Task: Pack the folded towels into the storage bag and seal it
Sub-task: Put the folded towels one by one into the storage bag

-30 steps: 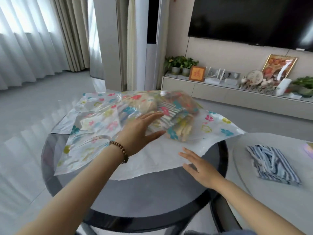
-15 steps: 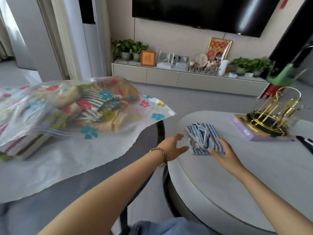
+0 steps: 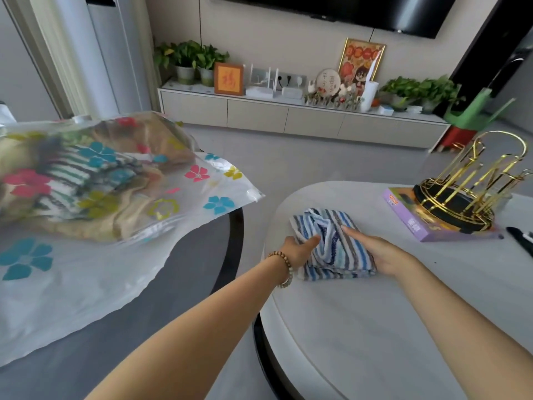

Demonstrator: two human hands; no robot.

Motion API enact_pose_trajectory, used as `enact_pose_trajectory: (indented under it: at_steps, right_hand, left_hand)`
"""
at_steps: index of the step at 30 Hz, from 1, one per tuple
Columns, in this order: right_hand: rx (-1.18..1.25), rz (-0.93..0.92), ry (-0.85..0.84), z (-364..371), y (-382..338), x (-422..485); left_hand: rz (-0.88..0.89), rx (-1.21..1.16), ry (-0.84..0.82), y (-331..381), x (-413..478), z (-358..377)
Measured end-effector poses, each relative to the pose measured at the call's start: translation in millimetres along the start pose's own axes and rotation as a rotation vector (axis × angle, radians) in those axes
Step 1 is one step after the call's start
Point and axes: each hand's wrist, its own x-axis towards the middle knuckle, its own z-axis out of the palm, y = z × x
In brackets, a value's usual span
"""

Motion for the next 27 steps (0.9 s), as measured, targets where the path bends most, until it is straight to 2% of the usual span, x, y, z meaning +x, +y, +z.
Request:
enact_pose_trajectory:
  at_steps: [5, 8, 14, 19, 23, 27]
  right_hand:
    - [0.135, -0.057, -0.054, 14.2, -6.0, -19.7]
    - [0.233, -0.046, -0.155, 32.5, -12.0, -60.9]
    - [0.297, -0.139, -0.322, 98.4, -22.4, -152.9]
    - [0.245, -0.196, -0.477, 187.6, -28.4, -199.4]
    - [0.168, -0.160, -0.580, 269.5, -25.8, -210.7]
    - [0.121, -0.128, -0.764, 342.9, -25.5, -216.2]
  left_hand:
    - [0.014, -0.108, -0.008, -2.8, -15.9, -4.4]
    - [0.008, -0.234, -0.013, -3.7, -40.4, -12.8]
    - [0.210, -0.313, -0.036, -17.1, -142.7, -63.4]
    - [0.231, -0.457, 0.153, -72.5, -219.3, -129.9]
    - [0.207, -0.490, 0.317, -124.3, -274.7, -185.2]
    - [0.139, -0.500, 0.433, -169.2, -318.6, -237.4]
